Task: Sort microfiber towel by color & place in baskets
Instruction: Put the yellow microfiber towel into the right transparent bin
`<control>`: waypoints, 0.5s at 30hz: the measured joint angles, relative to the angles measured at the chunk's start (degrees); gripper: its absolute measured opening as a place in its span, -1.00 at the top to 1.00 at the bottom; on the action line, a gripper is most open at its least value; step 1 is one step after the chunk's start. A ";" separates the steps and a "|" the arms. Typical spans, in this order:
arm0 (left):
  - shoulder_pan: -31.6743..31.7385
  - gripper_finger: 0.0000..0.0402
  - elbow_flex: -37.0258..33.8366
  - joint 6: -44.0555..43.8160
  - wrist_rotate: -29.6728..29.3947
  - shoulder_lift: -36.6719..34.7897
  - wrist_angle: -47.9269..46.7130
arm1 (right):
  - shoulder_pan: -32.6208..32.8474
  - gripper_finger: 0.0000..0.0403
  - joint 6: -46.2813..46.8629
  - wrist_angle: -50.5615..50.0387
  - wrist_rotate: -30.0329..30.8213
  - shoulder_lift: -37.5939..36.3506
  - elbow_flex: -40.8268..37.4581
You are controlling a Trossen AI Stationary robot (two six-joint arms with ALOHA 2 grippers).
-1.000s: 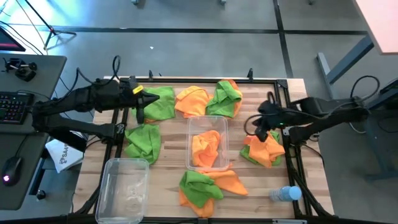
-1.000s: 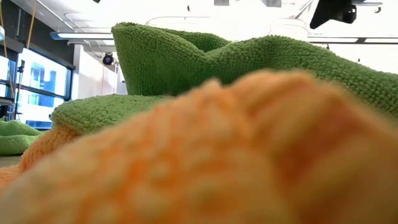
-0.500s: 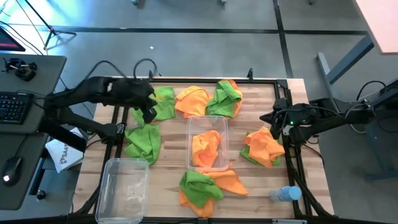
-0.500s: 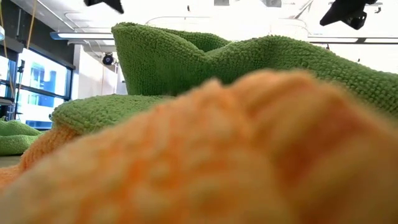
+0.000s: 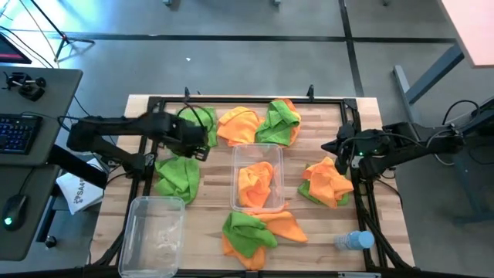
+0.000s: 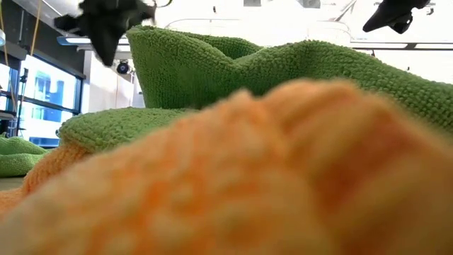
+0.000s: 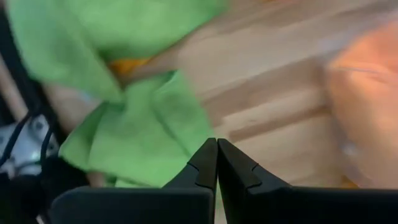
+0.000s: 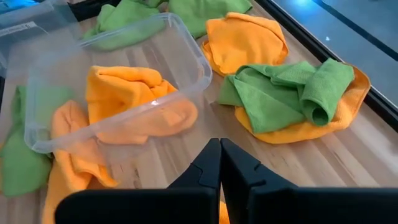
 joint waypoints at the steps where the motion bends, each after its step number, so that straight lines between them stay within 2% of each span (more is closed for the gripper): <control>1: -0.65 1.00 -2.19 -1.83 0.01 -0.29 0.08 | 0.00 1.00 -0.63 -0.10 -0.14 -0.03 0.00; 7: -2.84 1.00 -12.46 -11.61 1.32 -1.48 7.24 | 0.00 1.00 -4.38 -0.16 -0.88 -0.03 0.00; 11: -2.90 0.98 -15.55 -15.05 1.11 -1.17 12.79 | -0.01 1.00 -6.67 -0.17 -0.84 -0.02 0.00; 15: -2.24 0.87 -17.89 -16.11 0.46 -1.17 15.07 | -0.02 1.00 -8.66 -0.21 -0.80 -0.02 0.00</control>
